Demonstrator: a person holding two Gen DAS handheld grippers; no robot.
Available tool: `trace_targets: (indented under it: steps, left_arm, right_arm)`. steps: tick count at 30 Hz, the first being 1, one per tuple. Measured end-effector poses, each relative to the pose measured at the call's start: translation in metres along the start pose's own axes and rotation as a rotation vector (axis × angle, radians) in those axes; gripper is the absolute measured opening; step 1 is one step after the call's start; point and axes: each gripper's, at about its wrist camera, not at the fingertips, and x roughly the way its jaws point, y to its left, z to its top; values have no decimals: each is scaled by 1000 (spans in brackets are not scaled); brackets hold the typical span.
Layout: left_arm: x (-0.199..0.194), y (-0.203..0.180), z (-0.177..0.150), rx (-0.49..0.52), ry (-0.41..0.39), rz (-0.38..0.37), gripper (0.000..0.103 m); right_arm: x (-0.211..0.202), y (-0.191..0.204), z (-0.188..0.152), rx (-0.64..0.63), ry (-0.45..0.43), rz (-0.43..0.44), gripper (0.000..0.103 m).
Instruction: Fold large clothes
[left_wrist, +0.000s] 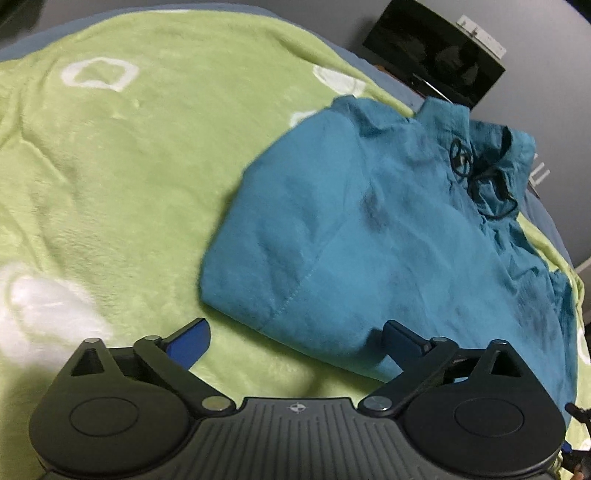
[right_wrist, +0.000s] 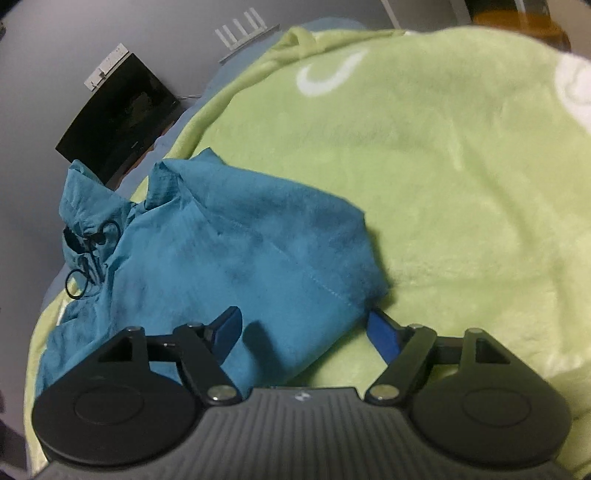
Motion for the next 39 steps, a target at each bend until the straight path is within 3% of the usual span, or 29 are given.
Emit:
trace_targets:
  steps: [5, 9, 11, 12, 13, 14, 15, 17, 21, 31, 35, 37, 39]
  left_arm:
    - [12, 8, 4, -96, -36, -94, 102]
    - [23, 18, 9, -198, -72, -149, 93]
    - [28, 21, 9, -210, -68, -129, 66]
    - [28, 23, 9, -220, -71, -131, 60]
    - [27, 26, 10, -236, -79, -142, 46]
    - [25, 28, 10, -251, -88, -162, 28]
    - [22, 29, 10, -258, -98, -179, 24]
    - [13, 22, 12, -215, -124, -168, 17]
    - [-8, 6, 11, -117, -159, -144, 13]
    - [-64, 10, -3, -115, -124, -164, 12]
    - [-95, 11, -5, -76, -117, -169, 13]
    - [-100, 12, -6, -82, -72, -166, 16]
    - [-108, 14, -4, -101, -84, -152, 25]
  right_arm:
    - [13, -3, 3, 67, -34, 97, 78]
    - [27, -6, 9, 100, -87, 158, 78]
    - [34, -7, 10, 120, -104, 173, 74]
    - [35, -6, 10, 113, -111, 172, 64]
    - [33, -4, 9, 96, -124, 164, 57]
    - [28, -1, 8, 65, -143, 165, 39]
    - [24, 2, 8, 40, -158, 182, 26]
    - [12, 10, 8, -20, -191, 201, 18]
    - [-7, 14, 5, -34, -206, 219, 11]
    - [-56, -2, 3, 41, -193, 225, 10]
    - [-89, -2, 4, -16, -191, 226, 10]
    - [-92, -3, 6, -19, -149, 179, 11]
    - [-85, -8, 9, 38, -88, 128, 23]
